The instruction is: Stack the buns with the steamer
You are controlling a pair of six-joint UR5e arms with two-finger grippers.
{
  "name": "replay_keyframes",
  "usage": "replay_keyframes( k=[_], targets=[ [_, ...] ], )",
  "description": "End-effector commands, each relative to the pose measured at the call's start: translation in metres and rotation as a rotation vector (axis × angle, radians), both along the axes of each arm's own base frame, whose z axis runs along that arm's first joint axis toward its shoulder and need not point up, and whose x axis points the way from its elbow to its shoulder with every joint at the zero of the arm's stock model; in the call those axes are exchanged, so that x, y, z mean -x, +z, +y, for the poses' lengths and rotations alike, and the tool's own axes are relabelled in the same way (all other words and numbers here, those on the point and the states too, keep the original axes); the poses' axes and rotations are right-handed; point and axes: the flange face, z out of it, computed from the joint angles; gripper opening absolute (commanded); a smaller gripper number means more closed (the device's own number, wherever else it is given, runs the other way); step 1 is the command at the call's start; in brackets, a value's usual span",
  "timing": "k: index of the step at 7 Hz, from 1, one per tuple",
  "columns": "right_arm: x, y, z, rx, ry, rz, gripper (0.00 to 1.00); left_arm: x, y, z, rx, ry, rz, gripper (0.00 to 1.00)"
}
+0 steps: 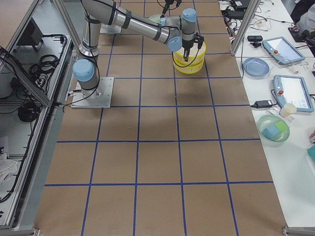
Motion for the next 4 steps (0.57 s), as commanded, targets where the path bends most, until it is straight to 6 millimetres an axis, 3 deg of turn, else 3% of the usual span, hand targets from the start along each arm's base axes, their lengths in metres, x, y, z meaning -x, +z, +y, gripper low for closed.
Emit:
replay_keyframes(
  k=[1, 2, 4],
  targets=[
    [0.0007, -0.0003, -0.0037, 0.022, -0.002, 0.000, 0.00, -0.0011, -0.0199, -0.0002, -0.026, -0.009, 0.003, 0.85],
    [0.0012, -0.0049, -0.0041, 0.015, -0.003, 0.005, 0.00, -0.0008, -0.0263, 0.0001, -0.038, -0.005, 0.006, 0.78],
    [0.0023, -0.0077, -0.0043, 0.009, -0.006, 0.007, 0.00, -0.0024, -0.0218, -0.0042, -0.027, 0.002, -0.003, 0.03]
  ],
)
